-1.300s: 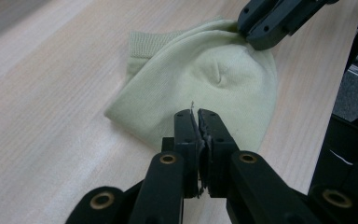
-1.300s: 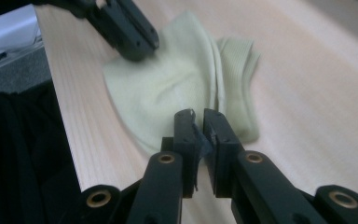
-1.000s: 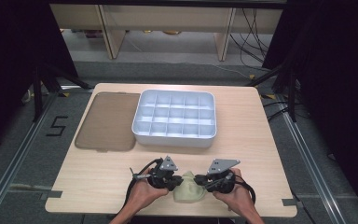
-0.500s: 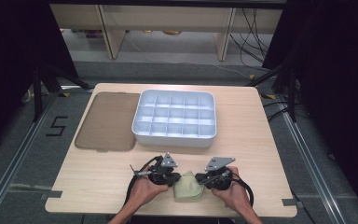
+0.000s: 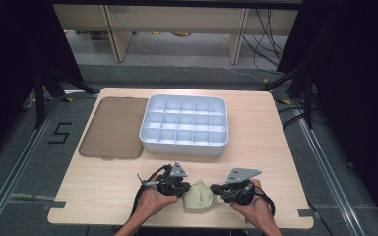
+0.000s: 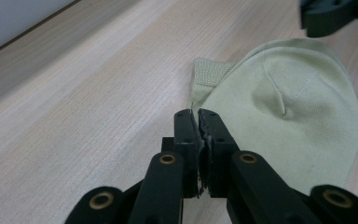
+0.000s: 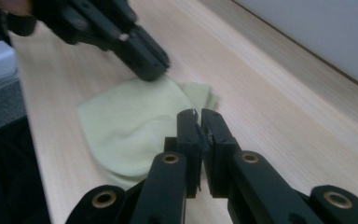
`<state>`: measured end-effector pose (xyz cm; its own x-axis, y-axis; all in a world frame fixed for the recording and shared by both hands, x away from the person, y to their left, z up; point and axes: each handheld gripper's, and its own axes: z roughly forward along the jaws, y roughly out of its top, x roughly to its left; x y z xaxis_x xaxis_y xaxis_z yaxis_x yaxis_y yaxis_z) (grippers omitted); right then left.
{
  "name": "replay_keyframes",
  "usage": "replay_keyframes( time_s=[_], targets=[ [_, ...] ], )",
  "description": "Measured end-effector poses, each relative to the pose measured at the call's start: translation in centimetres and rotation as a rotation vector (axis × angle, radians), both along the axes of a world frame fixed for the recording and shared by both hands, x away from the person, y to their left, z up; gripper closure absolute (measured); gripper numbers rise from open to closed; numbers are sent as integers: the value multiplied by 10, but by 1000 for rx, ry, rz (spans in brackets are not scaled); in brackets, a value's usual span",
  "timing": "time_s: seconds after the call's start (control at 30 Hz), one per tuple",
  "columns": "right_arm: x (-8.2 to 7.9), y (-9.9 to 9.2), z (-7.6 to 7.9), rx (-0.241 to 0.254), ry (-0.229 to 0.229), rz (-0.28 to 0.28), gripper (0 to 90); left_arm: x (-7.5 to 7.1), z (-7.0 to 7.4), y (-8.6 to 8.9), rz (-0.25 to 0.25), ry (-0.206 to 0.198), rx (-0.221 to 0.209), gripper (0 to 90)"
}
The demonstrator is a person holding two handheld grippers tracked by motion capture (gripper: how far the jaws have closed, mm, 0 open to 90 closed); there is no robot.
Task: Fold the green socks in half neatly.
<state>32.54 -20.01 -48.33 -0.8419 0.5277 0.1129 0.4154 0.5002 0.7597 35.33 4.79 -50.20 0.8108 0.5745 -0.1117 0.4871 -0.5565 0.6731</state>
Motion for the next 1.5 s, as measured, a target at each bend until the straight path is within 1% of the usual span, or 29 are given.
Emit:
replay_keyframes(
  time_s=[0.07,0.1,0.2,0.3,0.37,0.4,0.47,0.57,0.63,0.67,0.7,0.73,0.8,0.83,0.9,0.97,1.0,1.03,1.1,1.13,1.17,1.2,1.23,1.27,1.3,1.33,1.4,1.43,1.5],
  targets=[
    [-5,4,0,-1,-2,21,864,0,0,0,5,3,-1,854],
    [-6,7,0,-7,5,41,864,0,0,0,-8,-7,4,854],
    [-8,10,-6,-49,23,80,864,0,0,0,-12,-14,11,854],
    [-7,3,-17,-108,54,66,866,0,0,0,-3,-15,12,852],
    [-5,-1,-22,-103,76,48,866,0,-1,0,-4,-21,4,847],
    [-3,-1,-22,-97,79,55,866,-1,0,1,-10,-22,-1,837],
    [-4,-1,-20,-107,67,44,865,-3,3,2,15,-36,-14,823],
    [-5,-1,-17,-97,72,43,862,-16,11,7,0,-53,-36,823],
    [-5,-2,-18,-96,69,38,860,-30,13,7,-12,-42,-70,822],
    [-4,-3,-18,-95,71,38,859,-35,12,8,-25,-43,-70,822],
    [-4,-3,-18,-96,66,42,859,-42,12,6,-32,-33,-88,822],
    [-3,-3,-18,-96,67,47,859,-47,11,5,-45,-32,-85,822],
    [-4,-2,-18,-101,78,40,854,-54,7,1,-71,-54,-13,819],
    [-5,-2,-18,-101,81,42,854,-53,4,0,-96,-58,10,817],
    [-4,-2,-18,-101,70,52,854,-53,-2,-2,-81,-48,9,818],
    [-3,-1,-19,-104,69,51,851,-53,0,0,-78,-53,14,816],
    [-3,-2,-19,-103,68,53,849,-54,1,0,-63,-47,-3,804],
    [-3,-2,-18,-99,72,53,847,-54,4,2,-67,-57,-13,791],
    [-4,-3,-16,-90,77,34,844,-57,7,5,-39,-46,-40,762],
    [-4,-4,-15,-83,69,30,843,-57,7,5,-39,-46,-40,738],
    [-4,-5,-13,-74,62,27,843,-57,8,10,-3,-38,-61,711],
    [-4,-5,-13,-74,62,27,843,-57,8,10,-3,-38,-61,690],
    [-4,-6,-10,-58,56,26,842,-53,9,17,27,-29,-78,662],
    [-4,-7,-8,-51,52,24,841,-53,8,19,53,1,-115,644],
    [-4,-7,-8,-51,52,24,841,-53,8,19,53,1,-115,619],
    [-4,-8,-7,-47,36,19,839,-50,8,25,64,24,-127,605],
    [-4,-8,-6,-43,34,19,837,-50,6,26,80,33,-131,573],
    [-4,-8,-6,-43,31,20,835,-51,5,26,93,69,-144,556],
    [-4,-9,-6,-41,27,30,833,-50,4,24,94,95,-151,530]
  ],
)
